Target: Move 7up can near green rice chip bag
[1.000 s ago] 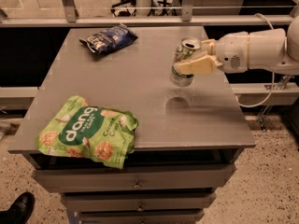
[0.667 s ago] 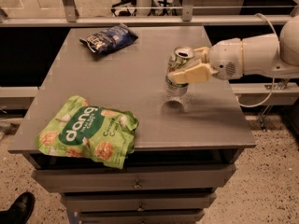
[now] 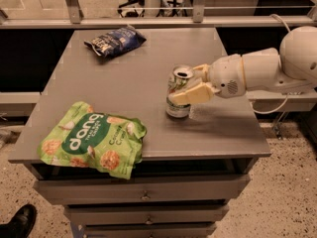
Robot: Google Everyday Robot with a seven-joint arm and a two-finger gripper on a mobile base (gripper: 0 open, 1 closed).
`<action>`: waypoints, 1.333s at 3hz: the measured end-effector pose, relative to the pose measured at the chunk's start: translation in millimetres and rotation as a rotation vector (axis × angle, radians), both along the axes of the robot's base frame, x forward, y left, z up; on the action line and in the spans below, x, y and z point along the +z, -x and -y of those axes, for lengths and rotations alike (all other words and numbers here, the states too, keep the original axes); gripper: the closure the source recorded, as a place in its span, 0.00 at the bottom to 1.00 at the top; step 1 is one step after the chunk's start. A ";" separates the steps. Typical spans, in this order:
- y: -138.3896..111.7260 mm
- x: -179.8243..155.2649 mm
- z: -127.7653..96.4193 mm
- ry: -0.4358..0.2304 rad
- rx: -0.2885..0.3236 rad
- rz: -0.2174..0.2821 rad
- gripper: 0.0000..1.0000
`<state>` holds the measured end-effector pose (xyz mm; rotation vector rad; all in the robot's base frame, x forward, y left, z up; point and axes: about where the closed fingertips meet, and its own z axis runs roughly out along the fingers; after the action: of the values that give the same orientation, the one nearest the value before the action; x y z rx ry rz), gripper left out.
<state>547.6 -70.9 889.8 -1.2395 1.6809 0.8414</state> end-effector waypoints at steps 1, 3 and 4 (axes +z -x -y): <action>9.1 -8.0 -12.3 0.004 0.032 -0.001 1.00; 22.4 -14.1 -26.9 0.005 0.074 -0.002 0.66; 22.4 -13.4 -26.9 0.005 0.074 -0.002 0.43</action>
Offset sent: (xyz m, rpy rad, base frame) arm -0.0256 0.0276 -0.0141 -0.0056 -0.0043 0.0758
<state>525.2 -43.9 876.4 -1.3120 1.6480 0.8839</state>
